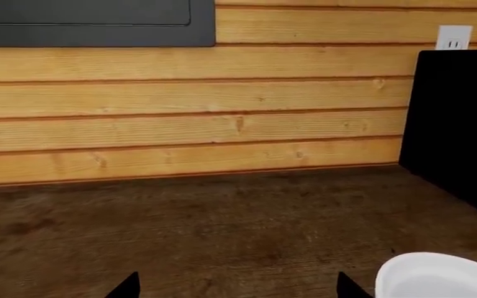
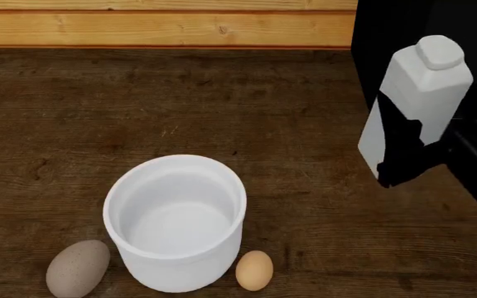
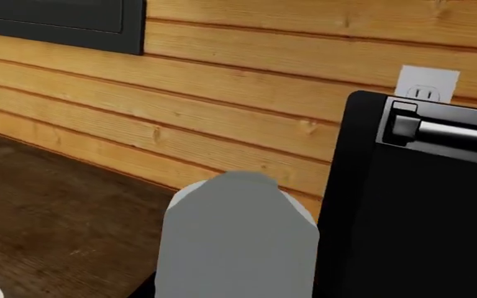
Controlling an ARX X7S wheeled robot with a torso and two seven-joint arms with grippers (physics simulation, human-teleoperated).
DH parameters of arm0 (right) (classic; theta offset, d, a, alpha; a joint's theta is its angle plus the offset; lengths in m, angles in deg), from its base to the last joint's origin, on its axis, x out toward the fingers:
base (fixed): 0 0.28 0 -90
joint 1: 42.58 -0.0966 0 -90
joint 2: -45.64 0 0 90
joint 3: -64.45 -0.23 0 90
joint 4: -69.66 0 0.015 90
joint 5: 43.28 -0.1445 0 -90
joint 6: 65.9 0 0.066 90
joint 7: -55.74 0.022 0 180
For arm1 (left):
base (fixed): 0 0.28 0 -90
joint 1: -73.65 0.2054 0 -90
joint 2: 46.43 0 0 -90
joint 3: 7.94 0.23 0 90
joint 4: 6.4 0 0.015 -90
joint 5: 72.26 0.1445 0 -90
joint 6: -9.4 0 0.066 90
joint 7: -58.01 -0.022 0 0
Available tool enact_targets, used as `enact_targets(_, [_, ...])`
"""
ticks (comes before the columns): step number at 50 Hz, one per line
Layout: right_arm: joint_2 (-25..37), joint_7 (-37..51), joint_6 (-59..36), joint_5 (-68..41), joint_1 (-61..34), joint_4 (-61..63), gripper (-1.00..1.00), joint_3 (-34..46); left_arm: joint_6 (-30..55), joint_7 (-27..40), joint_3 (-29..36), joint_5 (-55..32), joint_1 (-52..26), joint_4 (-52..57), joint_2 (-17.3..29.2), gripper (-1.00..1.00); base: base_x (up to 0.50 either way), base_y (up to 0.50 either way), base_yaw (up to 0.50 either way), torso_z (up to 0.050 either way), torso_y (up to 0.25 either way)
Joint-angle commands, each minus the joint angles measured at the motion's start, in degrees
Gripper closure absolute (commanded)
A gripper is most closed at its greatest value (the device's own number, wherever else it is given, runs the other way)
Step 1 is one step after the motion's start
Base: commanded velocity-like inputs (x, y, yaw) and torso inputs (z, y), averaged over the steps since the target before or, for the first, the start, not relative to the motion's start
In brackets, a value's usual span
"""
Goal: Place the eggs and milk next to the bowl.
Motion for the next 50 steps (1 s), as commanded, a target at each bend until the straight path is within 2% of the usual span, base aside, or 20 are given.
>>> enact_targets(1, [-1.51,-9.52,0.91,2.67,-4.3,-3.24,1.0,0.56,0.49,-0.54,-1.93,-0.2,0.15,0.2,-0.4,-1.0,0.0,0.0,0.0,0.0,0.0])
enact_targets(10, [-1.62,-13.91,-0.81,2.48,-7.19,-4.65,1.0,2.67,0.77,-0.42,-0.96,-0.04,-0.81,-0.13,-0.54,-1.0,0.0,0.0,0.0,0.0,0.0])
enact_targets(24, [-4.93,-22.82,-1.03,4.04,-13.41,-11.22,1.0,7.17,0.63,-0.15,-1.24,0.31,-0.54,-0.63,-0.39,-1.0,0.0,0.0,0.0,0.001,0.001])
enact_targets(30, [-7.53,-27.23,1.68,5.53,-15.46,-16.91,1.0,8.86,0.78,0.4,-1.97,-0.04,-0.13,-0.53,0.11,-1.0,0.0,0.0,0.0,0.0,0.002])
enact_targets(42, [-9.43,-33.82,4.01,5.97,-16.8,-22.94,1.0,10.59,1.89,2.87,-2.33,-1.58,-0.81,0.32,0.94,-1.0,0.0,0.0,0.0,0.0,0.0])
enact_targets(50, [-9.42,-35.75,2.79,4.76,-16.02,-21.1,1.0,11.25,2.09,3.76,-3.13,-2.21,-0.18,0.93,1.37,-1.0,0.0,0.0,0.0,0.0,0.001])
